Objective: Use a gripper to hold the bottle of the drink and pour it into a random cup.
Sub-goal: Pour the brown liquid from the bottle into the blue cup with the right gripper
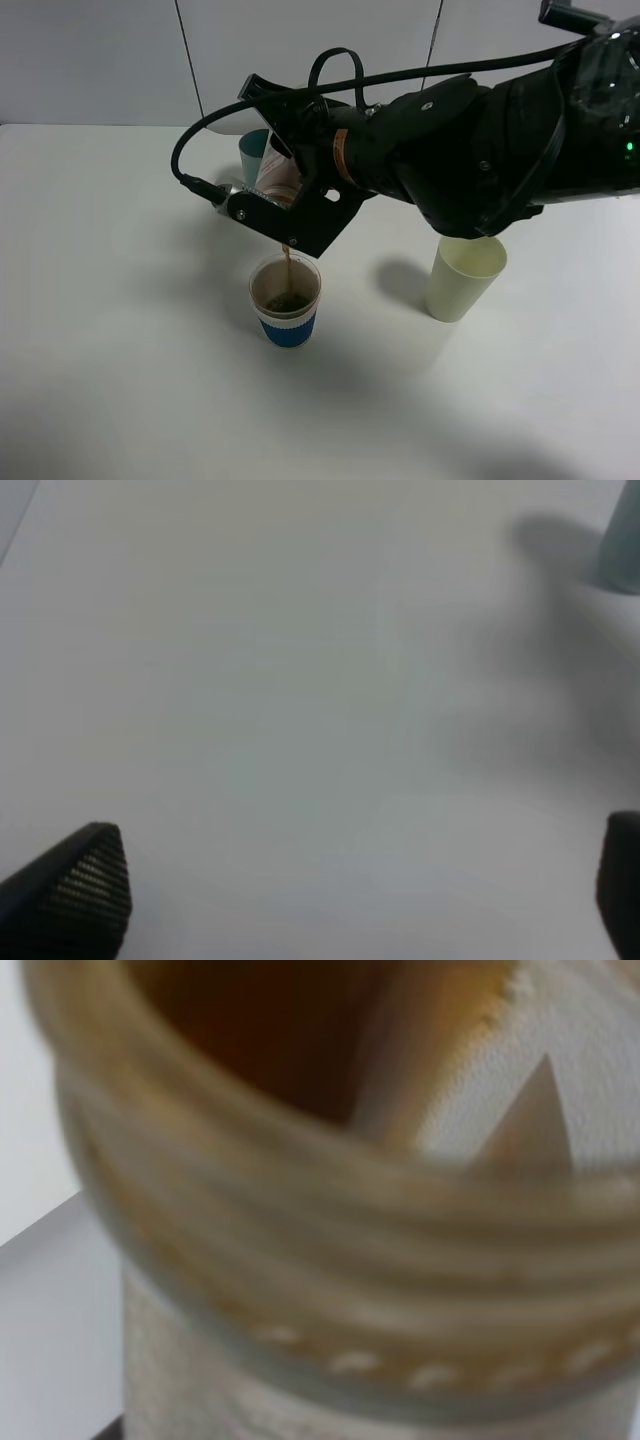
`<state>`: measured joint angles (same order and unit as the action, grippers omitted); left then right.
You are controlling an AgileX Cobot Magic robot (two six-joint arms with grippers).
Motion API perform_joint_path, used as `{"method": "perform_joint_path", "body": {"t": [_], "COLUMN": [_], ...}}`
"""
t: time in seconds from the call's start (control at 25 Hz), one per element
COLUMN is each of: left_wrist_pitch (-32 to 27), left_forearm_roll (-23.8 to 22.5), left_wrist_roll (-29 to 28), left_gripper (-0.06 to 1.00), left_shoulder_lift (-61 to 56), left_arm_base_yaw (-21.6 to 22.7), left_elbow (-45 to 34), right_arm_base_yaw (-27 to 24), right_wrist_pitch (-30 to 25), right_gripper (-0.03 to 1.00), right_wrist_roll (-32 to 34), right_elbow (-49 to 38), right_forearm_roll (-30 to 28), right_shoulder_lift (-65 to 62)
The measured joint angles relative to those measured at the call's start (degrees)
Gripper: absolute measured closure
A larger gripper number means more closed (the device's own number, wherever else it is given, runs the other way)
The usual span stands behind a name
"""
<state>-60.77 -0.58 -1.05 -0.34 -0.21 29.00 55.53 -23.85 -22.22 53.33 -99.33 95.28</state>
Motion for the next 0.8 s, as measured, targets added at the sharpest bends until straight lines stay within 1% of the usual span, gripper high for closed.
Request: {"method": "perform_joint_path", "body": {"t": [0.32, 0.52, 0.6, 0.8], "left_wrist_pitch": [0.0, 0.0, 0.0, 0.0], "left_forearm_roll": [0.0, 0.0, 0.0, 0.0], "left_wrist_roll": [0.0, 0.0, 0.0, 0.0], "left_gripper": [0.02, 0.02, 0.02, 0.02], "left_shoulder_lift": [0.0, 0.0, 0.0, 0.0], "left_arm_base_yaw": [0.0, 0.0, 0.0, 0.0], "left_elbow": [0.0, 0.0, 0.0, 0.0], "right_arm_base_yaw": [0.66, 0.65, 1.19, 1.74], "right_wrist_pitch": [-0.64, -0.86, -1.76, -1.9], "right_gripper": [0.6, 0.6, 0.6, 0.6], "right_wrist_roll": [-0.07, -1.94, -2.23, -2.43], "right_elbow": [0.0, 0.0, 0.0, 0.0], "right_forearm_roll": [0.0, 0.0, 0.04, 0.04], "right_shoulder_lift": [0.0, 0.0, 0.0, 0.0]}}
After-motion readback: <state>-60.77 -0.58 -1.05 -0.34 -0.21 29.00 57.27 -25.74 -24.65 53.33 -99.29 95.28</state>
